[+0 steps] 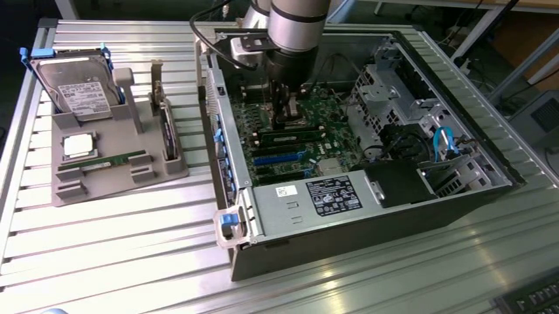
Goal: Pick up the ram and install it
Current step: 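Press down the ram until it locks into place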
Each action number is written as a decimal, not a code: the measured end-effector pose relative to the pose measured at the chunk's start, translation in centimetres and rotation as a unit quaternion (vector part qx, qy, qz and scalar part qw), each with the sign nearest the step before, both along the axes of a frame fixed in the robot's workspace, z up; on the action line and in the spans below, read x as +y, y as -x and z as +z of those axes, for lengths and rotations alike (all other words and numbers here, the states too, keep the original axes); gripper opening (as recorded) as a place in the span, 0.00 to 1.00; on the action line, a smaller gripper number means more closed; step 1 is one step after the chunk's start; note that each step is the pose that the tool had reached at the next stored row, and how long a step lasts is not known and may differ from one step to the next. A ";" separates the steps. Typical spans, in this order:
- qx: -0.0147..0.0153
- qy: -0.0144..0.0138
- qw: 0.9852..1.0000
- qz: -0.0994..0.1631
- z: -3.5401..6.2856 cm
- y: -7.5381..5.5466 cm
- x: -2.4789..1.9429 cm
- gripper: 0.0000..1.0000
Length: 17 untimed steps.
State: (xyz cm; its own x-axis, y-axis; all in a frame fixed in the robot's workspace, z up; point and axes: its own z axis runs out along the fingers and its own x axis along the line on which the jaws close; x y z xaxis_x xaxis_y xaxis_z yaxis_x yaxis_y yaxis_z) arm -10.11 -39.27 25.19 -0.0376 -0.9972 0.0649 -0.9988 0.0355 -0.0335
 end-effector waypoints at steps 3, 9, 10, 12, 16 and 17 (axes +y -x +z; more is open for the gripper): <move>0.000 0.000 1.000 0.000 -0.04 0.2 0.00 0.11; 0.000 0.000 1.000 0.000 -0.20 0.6 -0.24 0.11; 0.000 0.000 1.000 0.000 -0.20 0.6 -0.45 0.11; 0.000 0.000 1.000 0.000 -0.21 0.7 -0.55 0.11; 0.000 0.000 1.000 0.000 -0.28 0.9 -0.55 0.11; 0.000 0.000 1.000 0.000 -0.33 0.9 -0.56 0.11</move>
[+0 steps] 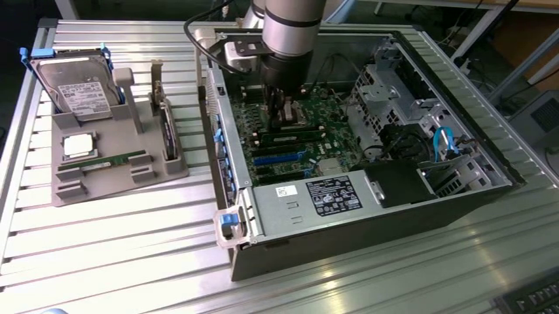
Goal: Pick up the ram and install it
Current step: 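Press down the ram until it locks into place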
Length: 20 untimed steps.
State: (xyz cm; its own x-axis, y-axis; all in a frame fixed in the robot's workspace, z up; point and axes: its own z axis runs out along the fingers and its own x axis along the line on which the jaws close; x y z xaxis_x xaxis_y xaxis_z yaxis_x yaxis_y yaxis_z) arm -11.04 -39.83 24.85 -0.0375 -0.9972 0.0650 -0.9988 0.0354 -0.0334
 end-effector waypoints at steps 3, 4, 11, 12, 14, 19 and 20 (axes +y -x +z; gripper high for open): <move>0.000 0.000 1.000 0.000 -0.08 0.0 0.00 0.11; 0.000 0.000 1.000 0.000 -0.08 0.0 0.00 0.11; 0.000 0.000 1.000 0.000 -0.31 0.1 0.00 0.11; 0.000 0.000 1.000 0.000 -0.35 0.1 0.00 0.11; 0.000 0.000 1.000 0.000 -0.44 0.1 0.00 0.11; 0.000 0.000 1.000 0.000 -0.82 0.1 0.00 0.11; 0.000 0.000 1.000 0.000 -0.91 0.1 0.00 0.11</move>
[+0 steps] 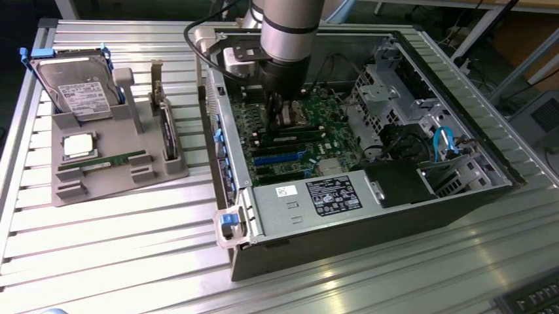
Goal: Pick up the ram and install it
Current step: 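Press down the ram until it locks into place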
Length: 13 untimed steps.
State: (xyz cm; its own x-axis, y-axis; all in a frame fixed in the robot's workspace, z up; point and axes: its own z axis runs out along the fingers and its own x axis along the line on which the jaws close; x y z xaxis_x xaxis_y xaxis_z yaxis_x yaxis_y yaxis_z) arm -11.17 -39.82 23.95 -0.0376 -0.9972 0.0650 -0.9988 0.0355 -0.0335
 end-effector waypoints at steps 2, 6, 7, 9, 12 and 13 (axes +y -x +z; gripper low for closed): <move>0.000 0.000 1.000 0.000 -0.07 0.0 0.00 0.11; 0.000 0.000 1.000 0.000 -0.29 0.0 0.00 0.11; 0.000 0.000 1.000 0.000 -0.40 0.0 0.00 0.11; 0.000 0.000 1.000 0.000 -0.58 0.0 0.00 0.11; 0.000 0.000 1.000 0.000 -0.73 0.1 0.00 0.11; 0.000 0.000 1.000 0.000 -0.75 0.1 0.00 0.11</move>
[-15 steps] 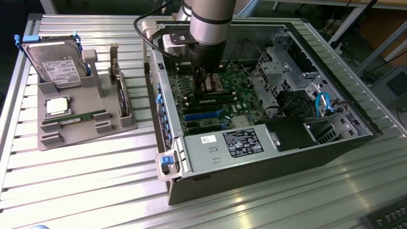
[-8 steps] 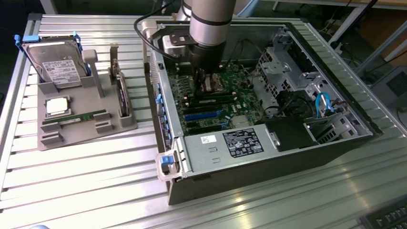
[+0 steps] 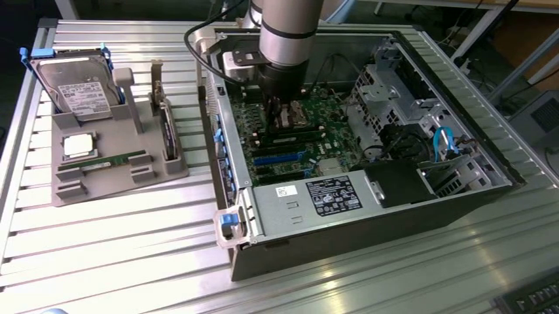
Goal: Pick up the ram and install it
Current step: 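Press down the ram until it locks into place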
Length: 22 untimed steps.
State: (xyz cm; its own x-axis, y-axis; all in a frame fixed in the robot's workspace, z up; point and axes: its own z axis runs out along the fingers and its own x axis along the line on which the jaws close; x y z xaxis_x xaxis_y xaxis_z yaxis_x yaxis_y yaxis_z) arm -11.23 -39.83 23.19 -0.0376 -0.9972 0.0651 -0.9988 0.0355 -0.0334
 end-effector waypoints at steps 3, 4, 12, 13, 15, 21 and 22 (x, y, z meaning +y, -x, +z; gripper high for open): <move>0.000 0.000 1.000 0.000 -0.03 0.0 -0.10 0.11; 0.000 -0.001 1.000 0.000 -0.01 0.0 -0.17 0.11; 0.002 -0.001 1.000 0.000 0.76 0.0 -0.30 0.11; 0.002 -0.001 1.000 0.000 0.61 0.1 -0.30 0.11; 0.002 -0.001 1.000 0.000 0.42 0.3 -0.30 0.11; 0.003 -0.001 1.000 0.000 0.16 0.3 -0.30 0.11; 0.003 -0.001 1.000 0.000 0.08 0.3 -0.31 0.11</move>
State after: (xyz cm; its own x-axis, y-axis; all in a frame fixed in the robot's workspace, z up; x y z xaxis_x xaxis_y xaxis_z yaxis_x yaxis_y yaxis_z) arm -11.50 -40.13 23.27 -0.0373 -0.9973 0.0639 -0.9990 0.0355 -0.0280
